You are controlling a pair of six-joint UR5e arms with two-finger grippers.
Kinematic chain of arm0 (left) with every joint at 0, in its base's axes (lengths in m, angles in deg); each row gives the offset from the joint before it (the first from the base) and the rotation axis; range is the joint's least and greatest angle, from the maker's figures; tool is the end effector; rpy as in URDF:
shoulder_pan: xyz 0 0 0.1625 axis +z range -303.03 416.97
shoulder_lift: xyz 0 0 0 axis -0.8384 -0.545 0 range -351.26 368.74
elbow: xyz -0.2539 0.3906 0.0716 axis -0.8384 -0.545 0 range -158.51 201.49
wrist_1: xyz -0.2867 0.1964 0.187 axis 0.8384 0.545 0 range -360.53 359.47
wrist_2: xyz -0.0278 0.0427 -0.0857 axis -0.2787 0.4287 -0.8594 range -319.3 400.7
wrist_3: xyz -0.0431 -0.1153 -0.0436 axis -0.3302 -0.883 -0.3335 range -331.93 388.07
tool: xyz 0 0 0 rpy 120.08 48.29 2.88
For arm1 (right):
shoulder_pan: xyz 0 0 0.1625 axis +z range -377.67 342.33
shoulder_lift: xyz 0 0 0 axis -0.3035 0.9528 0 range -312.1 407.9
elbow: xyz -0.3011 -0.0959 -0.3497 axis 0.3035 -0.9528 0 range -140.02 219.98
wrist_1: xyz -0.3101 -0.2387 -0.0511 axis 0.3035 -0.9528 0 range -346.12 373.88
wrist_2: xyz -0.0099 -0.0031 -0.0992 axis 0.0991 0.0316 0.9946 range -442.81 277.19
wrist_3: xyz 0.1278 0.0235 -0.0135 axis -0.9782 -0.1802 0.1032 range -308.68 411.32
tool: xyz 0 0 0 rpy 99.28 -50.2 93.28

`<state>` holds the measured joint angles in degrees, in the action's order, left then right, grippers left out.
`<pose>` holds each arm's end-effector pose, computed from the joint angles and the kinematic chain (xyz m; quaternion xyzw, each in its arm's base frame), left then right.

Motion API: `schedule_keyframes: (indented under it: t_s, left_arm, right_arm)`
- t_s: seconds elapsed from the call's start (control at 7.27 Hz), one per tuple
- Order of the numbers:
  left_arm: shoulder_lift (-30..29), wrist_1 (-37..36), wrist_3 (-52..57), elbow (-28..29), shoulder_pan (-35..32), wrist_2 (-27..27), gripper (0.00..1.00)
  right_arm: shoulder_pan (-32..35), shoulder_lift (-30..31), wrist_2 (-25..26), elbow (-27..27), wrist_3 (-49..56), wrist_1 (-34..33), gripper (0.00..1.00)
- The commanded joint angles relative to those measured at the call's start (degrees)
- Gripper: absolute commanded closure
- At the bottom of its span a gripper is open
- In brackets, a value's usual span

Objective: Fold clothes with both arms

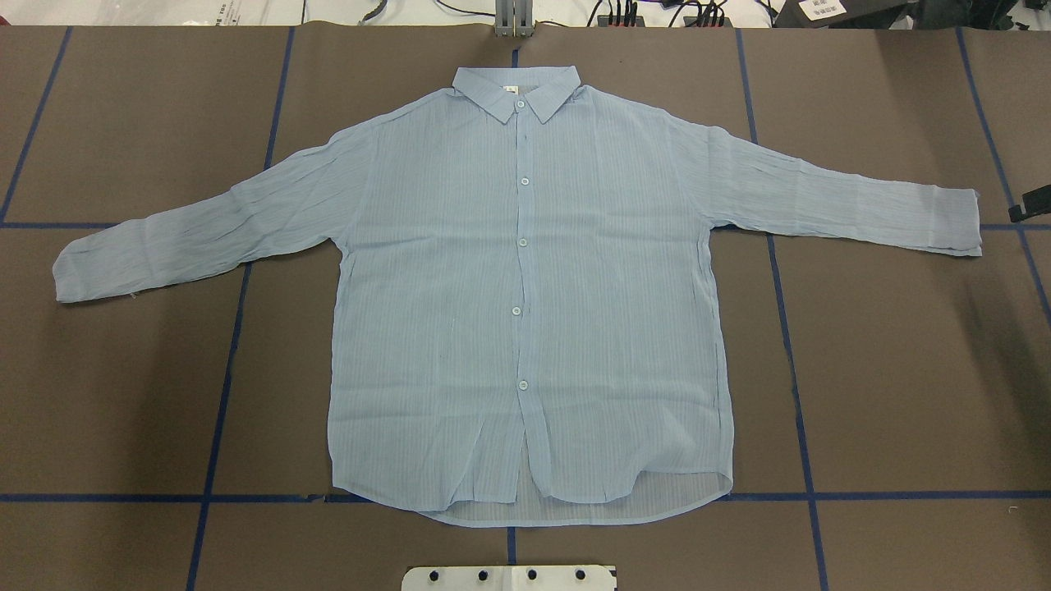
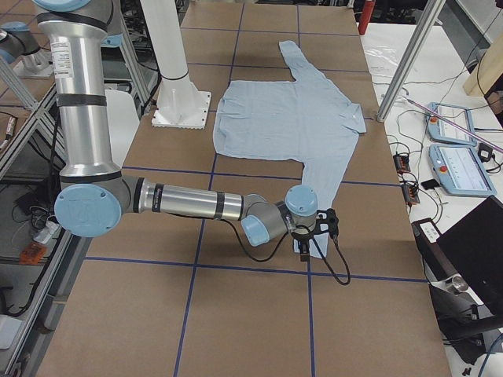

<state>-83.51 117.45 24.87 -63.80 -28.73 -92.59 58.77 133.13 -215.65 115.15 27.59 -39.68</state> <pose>-0.0047 -0.5224 0.6922 0.1813 0.3724 0.0900 0.9057 -0.0827 -0.5323 0.7386 0.0875 -0.4048 -0.0026 0.9102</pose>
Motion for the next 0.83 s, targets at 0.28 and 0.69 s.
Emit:
schedule_keyframes:
  t_s: [0.28,0.69]
  left_arm:
    - [-0.04,1.99,-0.14,0.99,0.01,0.05,0.00]
    - [-0.21,1.99,-0.05,0.99,0.01,-0.12,0.00]
  right_arm:
    - [-4.53,-2.88,0.04,-6.87,-0.61,3.64,0.03]
    - [-5.85,-2.97,0.04,-7.32,-0.52,3.38,0.18]
